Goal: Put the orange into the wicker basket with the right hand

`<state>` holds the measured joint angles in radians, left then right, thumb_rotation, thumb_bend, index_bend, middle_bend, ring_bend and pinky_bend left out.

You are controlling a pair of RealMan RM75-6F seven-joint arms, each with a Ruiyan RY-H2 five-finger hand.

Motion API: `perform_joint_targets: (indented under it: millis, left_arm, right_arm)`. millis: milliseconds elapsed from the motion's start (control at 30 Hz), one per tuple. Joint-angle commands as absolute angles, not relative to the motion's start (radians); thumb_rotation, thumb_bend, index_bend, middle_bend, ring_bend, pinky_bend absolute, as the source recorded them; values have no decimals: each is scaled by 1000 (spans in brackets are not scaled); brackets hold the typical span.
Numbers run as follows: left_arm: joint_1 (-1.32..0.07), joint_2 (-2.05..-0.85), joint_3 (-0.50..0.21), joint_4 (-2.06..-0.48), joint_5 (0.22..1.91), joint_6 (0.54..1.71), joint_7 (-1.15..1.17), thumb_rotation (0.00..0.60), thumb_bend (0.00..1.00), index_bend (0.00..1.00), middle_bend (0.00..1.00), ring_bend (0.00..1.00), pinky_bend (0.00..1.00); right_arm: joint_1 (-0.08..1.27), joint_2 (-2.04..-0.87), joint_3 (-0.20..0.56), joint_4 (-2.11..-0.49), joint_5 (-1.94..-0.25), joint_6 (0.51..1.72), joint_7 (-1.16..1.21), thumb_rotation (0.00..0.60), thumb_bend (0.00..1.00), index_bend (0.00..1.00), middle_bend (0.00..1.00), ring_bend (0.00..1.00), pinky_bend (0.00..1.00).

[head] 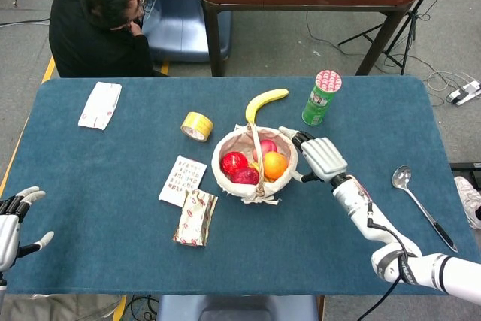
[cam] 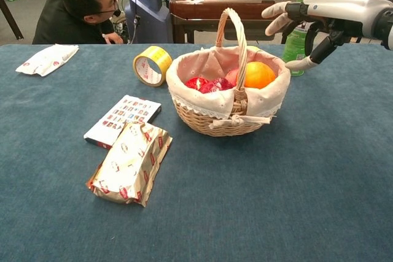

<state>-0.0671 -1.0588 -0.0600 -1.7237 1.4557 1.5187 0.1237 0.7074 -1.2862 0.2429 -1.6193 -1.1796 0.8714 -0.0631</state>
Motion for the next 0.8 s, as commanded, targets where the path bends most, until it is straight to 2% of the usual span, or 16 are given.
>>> perform_joint_targets:
  millis: [33,333,800]
  left_arm:
    - [-68,-1059,-61,-1724,1455,1517,123,600,171,302,218,244,226]
    - [-65,-1056,-61,-1721,1451,1518,113,600,171,303,218,244,227]
    - [-82,-1064,-67,-1712,1452,1497,116,600,171,303,218,244,226]
  right_arm:
    - [706,-1290,241,-1614,-1190,885,-58,600,292,3,69,91,378]
    - [637,-1222,195,-1643,-1234,971,-62,600,291,0,58,81,362]
    - [361,-1094,62,-1692,-1350,1296,-52,600,292,0,94,94,362]
